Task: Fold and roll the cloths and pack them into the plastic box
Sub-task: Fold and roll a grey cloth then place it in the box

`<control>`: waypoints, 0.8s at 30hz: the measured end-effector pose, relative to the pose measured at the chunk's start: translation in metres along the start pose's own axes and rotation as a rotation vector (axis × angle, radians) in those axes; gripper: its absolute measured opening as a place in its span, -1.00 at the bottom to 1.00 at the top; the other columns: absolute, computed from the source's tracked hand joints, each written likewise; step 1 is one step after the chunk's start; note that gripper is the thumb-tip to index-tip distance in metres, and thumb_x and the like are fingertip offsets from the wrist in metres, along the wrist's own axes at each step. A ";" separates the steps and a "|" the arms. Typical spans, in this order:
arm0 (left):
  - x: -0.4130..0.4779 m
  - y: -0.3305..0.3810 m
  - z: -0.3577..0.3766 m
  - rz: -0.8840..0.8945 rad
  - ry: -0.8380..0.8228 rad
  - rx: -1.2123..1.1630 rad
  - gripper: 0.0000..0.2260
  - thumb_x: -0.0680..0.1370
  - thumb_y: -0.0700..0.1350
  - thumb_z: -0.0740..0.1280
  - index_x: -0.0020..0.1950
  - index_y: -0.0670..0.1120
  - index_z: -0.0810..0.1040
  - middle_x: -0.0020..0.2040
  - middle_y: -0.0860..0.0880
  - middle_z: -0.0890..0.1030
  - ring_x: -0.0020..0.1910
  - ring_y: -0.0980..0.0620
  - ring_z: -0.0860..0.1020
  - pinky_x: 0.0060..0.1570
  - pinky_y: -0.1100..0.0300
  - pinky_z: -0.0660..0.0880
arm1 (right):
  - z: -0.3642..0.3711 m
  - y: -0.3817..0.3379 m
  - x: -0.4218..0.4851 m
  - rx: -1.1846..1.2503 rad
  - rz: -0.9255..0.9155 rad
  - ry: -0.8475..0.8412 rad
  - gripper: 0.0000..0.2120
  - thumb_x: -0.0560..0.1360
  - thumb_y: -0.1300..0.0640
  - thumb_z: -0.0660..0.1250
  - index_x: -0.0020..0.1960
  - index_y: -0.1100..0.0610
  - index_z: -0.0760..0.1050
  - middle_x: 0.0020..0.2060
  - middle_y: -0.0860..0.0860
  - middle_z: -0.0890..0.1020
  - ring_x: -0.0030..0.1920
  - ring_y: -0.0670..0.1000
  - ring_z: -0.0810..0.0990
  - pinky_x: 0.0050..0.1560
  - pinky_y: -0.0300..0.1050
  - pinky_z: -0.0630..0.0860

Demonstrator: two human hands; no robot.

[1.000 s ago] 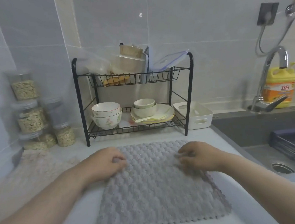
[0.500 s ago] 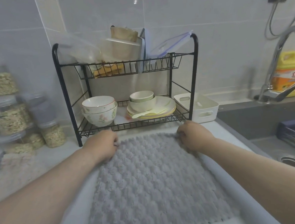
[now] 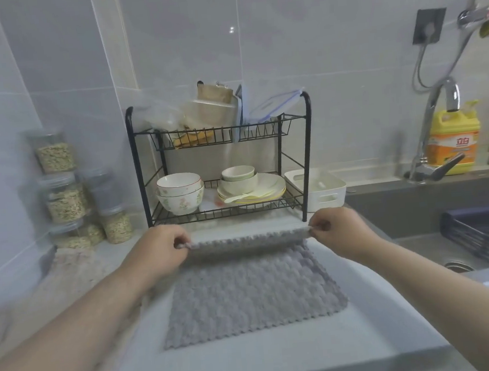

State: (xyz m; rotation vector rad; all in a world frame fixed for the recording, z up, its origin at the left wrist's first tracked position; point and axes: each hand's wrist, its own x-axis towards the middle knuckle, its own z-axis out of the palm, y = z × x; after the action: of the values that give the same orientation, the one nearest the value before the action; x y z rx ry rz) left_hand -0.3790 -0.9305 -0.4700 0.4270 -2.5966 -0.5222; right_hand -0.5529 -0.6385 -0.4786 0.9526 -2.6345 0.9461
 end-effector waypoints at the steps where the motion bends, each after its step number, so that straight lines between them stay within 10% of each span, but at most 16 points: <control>1: -0.009 0.003 -0.002 0.006 0.009 -0.003 -0.79 0.41 -0.26 0.34 -0.28 0.07 0.58 -0.27 0.12 0.60 -0.23 0.13 0.54 -0.24 0.25 0.44 | -0.003 -0.001 -0.009 0.002 0.003 -0.006 -0.85 0.48 0.17 0.37 -0.23 -0.02 0.53 -0.28 -0.10 0.60 -0.20 -0.05 0.56 -0.29 -0.34 0.42; 13: -0.107 0.020 0.021 0.068 -0.184 0.247 -0.90 0.47 -0.19 0.18 -0.20 -0.01 0.36 -0.13 0.08 0.45 -0.20 0.06 0.47 -0.25 0.21 0.32 | -0.003 0.000 -0.100 -0.173 -0.038 -0.201 -0.81 0.48 0.16 0.23 -0.17 -0.15 0.39 -0.25 -0.23 0.47 -0.23 -0.21 0.45 -0.29 -0.48 0.31; 24: -0.121 0.015 0.022 0.095 -0.185 0.294 -0.86 0.42 -0.14 0.14 -0.28 0.03 0.19 -0.22 0.07 0.33 -0.29 0.03 0.36 -0.36 0.15 0.19 | 0.006 0.001 -0.116 -0.320 -0.166 -0.199 -0.78 0.48 0.08 0.14 -0.28 -0.04 0.14 -0.24 -0.12 0.35 -0.20 0.03 0.43 -0.18 -0.07 0.37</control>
State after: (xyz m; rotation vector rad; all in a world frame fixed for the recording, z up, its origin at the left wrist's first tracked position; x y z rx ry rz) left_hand -0.2901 -0.8649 -0.5264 0.3614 -2.8674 -0.1517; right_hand -0.4636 -0.5826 -0.5266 1.2082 -2.6974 0.3942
